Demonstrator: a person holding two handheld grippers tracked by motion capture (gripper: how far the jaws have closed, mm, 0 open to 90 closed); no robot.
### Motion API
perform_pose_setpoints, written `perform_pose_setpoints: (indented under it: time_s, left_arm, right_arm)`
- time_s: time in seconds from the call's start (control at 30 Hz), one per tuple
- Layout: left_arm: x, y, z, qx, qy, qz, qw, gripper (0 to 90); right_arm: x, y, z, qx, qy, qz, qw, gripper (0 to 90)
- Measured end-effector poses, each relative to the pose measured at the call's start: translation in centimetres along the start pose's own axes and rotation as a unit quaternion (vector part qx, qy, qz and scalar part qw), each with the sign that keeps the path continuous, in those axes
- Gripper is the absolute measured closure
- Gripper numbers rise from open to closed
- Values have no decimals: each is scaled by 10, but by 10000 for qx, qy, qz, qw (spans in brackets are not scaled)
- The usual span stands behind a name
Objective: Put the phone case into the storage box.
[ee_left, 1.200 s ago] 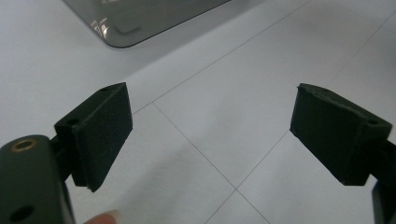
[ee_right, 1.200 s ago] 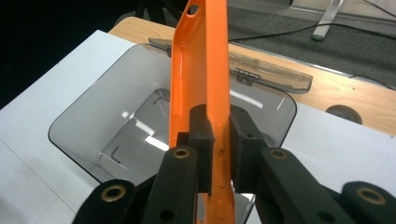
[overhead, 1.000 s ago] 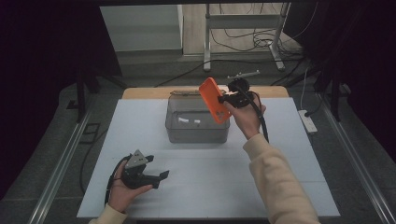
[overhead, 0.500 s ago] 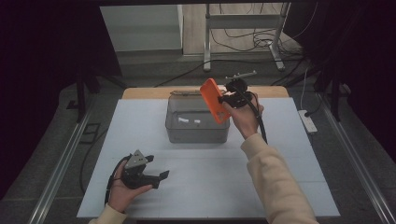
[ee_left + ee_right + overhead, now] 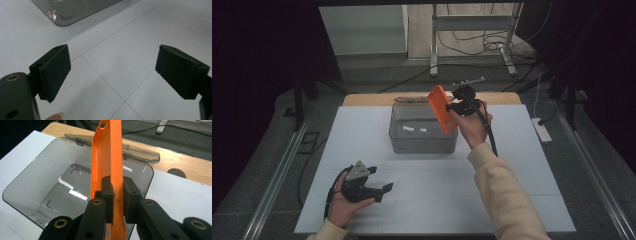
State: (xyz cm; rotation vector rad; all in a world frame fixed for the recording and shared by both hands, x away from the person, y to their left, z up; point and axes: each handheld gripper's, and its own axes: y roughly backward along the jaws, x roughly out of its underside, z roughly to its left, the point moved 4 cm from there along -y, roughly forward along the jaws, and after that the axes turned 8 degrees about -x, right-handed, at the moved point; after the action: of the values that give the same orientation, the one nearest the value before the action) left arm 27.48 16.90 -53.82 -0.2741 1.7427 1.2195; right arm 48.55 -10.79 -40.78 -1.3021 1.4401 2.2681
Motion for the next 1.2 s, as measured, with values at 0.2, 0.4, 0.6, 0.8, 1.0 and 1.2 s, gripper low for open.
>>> perform_pose_setpoints:
  time_s: [0.2, 0.4, 0.6, 0.8, 1.0, 1.2]
  left_arm:
    - [0, 0, 0, 6, 1, 1, 10000, 132]
    - [0, 0, -1, 10, -2, -3, 10000, 132]
    - [0, 0, 0, 15, -4, -4, 10000, 132]
    - [0, 1, 0, 11, 5, -25, 10000, 133]
    - [0, 0, 0, 6, -11, -11, 10000, 133]
    - [0, 1, 0, 4, -15, -19, 10000, 133]
  right_arm:
    - [1, -3, -1, 69, -40, 19, 10000, 810]
    - [1, -6, -3, 94, -86, 29, 9999, 810]
    - [1, -9, -3, 139, -106, 53, 9998, 810]
    - [3, -14, -3, 170, -150, 79, 9997, 810]
    - [3, -17, -2, 173, -171, 80, 9997, 810]
    - [4, -19, -2, 187, -189, 89, 9996, 809]
